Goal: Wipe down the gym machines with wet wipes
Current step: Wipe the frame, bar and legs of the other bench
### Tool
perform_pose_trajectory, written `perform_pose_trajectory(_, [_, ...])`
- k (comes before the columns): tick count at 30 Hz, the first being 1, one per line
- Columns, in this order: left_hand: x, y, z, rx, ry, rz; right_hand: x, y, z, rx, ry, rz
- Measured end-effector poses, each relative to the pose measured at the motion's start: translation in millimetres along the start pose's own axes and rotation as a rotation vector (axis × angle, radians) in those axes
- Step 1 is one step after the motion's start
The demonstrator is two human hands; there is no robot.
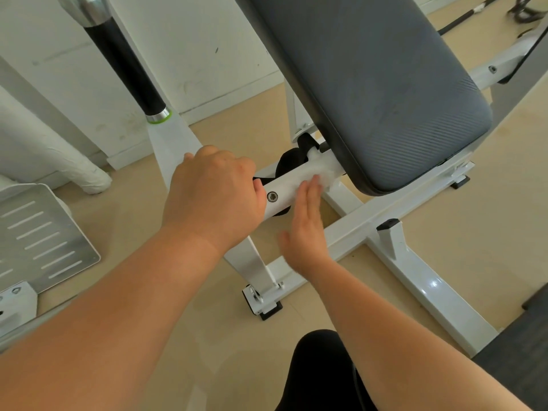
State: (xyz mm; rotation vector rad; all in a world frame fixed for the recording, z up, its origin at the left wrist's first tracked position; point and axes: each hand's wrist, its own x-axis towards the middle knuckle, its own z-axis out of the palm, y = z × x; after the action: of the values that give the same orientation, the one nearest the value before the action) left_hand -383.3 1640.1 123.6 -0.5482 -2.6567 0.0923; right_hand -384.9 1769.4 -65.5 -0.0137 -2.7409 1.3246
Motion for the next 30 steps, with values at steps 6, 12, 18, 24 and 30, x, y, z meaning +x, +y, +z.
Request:
perform_pose_trajectory(6, [0,-2,0,-0.01,0.049,0.013,-14,10,-4,-0.41,-0.207,-0.292])
perform_pose_trajectory(12, [-2,-5,4,-0.096,0.086,0.008,-8,3,-3,-0.405,-0.161,-0.228])
perform_pose_trajectory(18, [-25,-4,-4,-0.094,0.23,-0.012,-14,13,8,-0.693,-0.168,-0.588])
perform_pose_trajectory(24, [-65,-18,25,-0.077,0.319,-0.022,1,29,-22,-0.387,-0.041,0.025])
perform_pose_trajectory(30, [-61,-20,27,-0.058,0.343,0.006,-1,17,-7,-0.579,-0.171,-0.516])
